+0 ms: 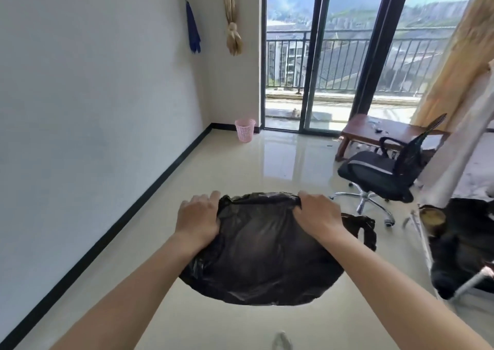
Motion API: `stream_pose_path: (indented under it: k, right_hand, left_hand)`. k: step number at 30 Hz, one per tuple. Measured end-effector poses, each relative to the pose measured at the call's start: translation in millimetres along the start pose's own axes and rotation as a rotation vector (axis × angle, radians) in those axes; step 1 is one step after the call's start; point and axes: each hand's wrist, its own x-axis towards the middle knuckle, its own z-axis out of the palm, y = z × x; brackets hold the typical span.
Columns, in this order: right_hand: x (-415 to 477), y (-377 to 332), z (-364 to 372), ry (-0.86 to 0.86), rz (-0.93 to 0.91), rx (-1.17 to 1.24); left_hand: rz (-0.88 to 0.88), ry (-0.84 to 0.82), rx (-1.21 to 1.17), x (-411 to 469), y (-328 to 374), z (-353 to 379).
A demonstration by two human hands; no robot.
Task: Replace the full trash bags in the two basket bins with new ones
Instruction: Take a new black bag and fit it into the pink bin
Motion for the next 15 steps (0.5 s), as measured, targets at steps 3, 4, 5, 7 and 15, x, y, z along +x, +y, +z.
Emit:
stream_pose_path:
  k: [3, 4, 5, 7, 15]
  right_hand:
    - [104, 14, 18, 0.023, 0.006, 0.045]
    - [140, 18, 21, 0.022, 0.009, 0.068]
    - [177, 22, 24, 0.022, 0.011, 0.083]
    - [250, 24, 24, 0.036, 0.004, 0.093]
    - [517, -18, 44, 0.026, -0.092, 0.138]
  left_hand:
    - [-0.022, 0.001, -0.064, 114, -1, 20]
    - [-0.036, -0.003, -0.095, 150, -2, 23]
    - [-0.048, 0.002, -0.116, 185, -5, 25]
    - [-0.040, 0.026, -0.116, 251, -14, 27]
    - [-0.013, 0.204, 0.030, 477, -109, 70]
